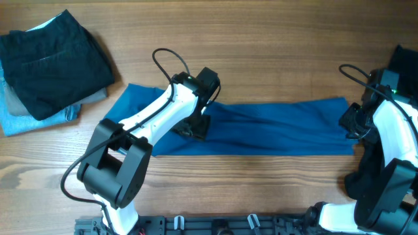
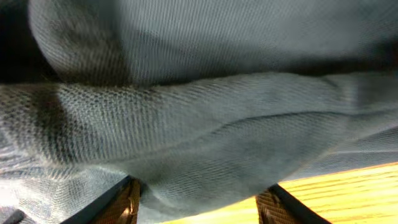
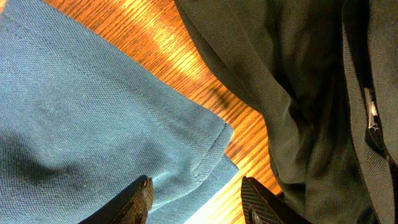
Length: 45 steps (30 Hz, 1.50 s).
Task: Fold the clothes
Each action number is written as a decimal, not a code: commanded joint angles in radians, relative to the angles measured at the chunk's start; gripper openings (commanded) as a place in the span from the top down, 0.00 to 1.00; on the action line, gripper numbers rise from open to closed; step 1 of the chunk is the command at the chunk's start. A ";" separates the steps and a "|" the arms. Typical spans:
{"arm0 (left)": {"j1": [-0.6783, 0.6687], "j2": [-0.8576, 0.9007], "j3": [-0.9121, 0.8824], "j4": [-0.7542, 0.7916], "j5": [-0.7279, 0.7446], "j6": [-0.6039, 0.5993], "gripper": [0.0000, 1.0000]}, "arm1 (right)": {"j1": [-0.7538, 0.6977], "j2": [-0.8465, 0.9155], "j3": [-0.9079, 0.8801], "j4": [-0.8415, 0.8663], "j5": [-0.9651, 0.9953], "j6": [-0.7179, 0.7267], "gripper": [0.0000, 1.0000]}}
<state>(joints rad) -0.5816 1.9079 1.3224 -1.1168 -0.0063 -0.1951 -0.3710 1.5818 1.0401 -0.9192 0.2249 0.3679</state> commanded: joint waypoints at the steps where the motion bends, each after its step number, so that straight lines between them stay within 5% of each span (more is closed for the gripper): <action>1: -0.006 0.011 -0.014 0.015 -0.022 0.009 0.54 | -0.003 -0.015 -0.002 0.002 -0.010 -0.001 0.49; 4: -0.006 0.011 -0.014 0.023 -0.022 0.009 0.91 | -0.003 -0.015 -0.002 0.002 -0.010 -0.002 0.49; 5: -0.006 0.011 -0.014 0.023 -0.022 0.008 0.96 | -0.003 -0.015 -0.002 0.002 -0.010 -0.002 0.49; 17: 0.027 0.011 -0.014 -0.168 -0.189 -0.154 0.96 | -0.003 -0.015 -0.002 -0.002 -0.023 -0.010 0.45; 18: 0.028 0.011 -0.014 -0.154 -0.189 -0.154 0.91 | -0.003 -0.015 -0.002 -0.001 -0.044 -0.035 0.44; 19: 0.028 0.011 -0.014 -0.133 -0.188 -0.154 0.56 | -0.003 -0.015 -0.002 0.000 -0.058 -0.052 0.44; 20: 0.028 0.011 -0.014 -0.115 -0.185 -0.154 0.42 | -0.003 -0.015 -0.002 0.002 -0.071 -0.072 0.44; 21: 0.028 0.011 -0.013 -0.099 -0.185 -0.156 0.39 | -0.003 -0.015 -0.002 0.002 -0.075 -0.099 0.44; 25: 0.037 0.004 -0.002 -0.099 -0.186 -0.232 0.50 | -0.003 -0.015 -0.005 0.032 -0.185 -0.235 0.47; 31: 0.124 -0.130 0.027 -0.068 -0.185 -0.359 0.46 | -0.003 -0.014 -0.111 0.232 -0.253 -0.481 0.38; 45: 0.416 -0.304 0.027 -0.048 -0.058 -0.396 0.39 | -0.003 0.216 -0.164 0.288 -0.250 -0.499 0.43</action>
<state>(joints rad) -0.1883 1.6215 1.3346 -1.1629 -0.0967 -0.5751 -0.3759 1.7107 0.8978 -0.6258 -0.0273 -0.1150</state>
